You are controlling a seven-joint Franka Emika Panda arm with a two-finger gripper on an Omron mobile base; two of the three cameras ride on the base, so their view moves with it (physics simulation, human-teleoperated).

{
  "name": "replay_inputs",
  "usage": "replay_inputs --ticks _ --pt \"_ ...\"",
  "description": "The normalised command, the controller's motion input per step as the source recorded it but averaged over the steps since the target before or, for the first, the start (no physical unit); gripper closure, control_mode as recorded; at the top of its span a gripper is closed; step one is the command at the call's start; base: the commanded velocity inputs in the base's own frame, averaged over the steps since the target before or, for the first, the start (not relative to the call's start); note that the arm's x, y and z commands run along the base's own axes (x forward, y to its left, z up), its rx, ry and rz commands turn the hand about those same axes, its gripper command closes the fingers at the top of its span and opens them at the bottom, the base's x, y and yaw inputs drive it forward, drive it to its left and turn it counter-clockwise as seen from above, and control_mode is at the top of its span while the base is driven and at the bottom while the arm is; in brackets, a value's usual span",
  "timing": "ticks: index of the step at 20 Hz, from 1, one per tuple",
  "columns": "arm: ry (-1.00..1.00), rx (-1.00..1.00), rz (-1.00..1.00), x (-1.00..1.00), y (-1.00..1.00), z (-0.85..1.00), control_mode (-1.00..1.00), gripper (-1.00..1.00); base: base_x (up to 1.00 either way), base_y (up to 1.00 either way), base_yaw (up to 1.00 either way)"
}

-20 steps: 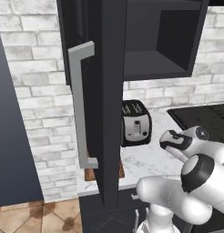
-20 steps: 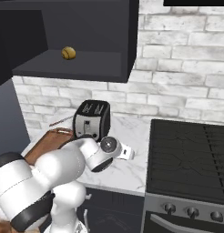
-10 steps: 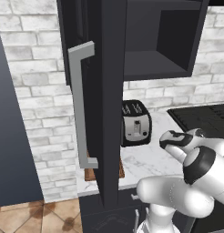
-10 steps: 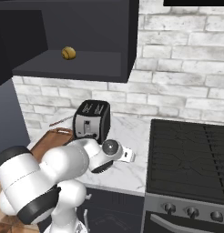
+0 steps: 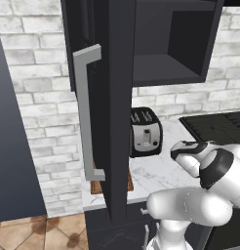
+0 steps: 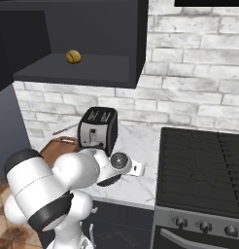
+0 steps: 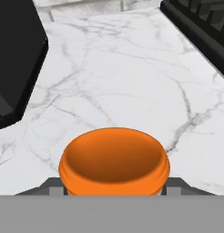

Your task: Pick the bread, place it on the cutting board, pick the jam, place it on the counter, and close the cabinet.

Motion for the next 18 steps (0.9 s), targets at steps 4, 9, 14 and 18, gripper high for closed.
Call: replay_inputs --ticks 4,9,14,18 --pt "0.0 0.0 0.0 0.0 0.0 -0.25 -1.0 1.0 0.0 0.0 0.0" --pt "0.0 0.0 0.0 0.0 0.0 -0.24 -1.0 1.0 0.0 0.0 0.0" --pt "0.0 0.0 0.0 0.0 0.0 -0.25 -1.0 1.0 0.0 0.0 0.0" --pt "0.0 -0.01 0.0 0.0 0.0 -0.24 -1.0 1.0 0.0 0.0 0.0"
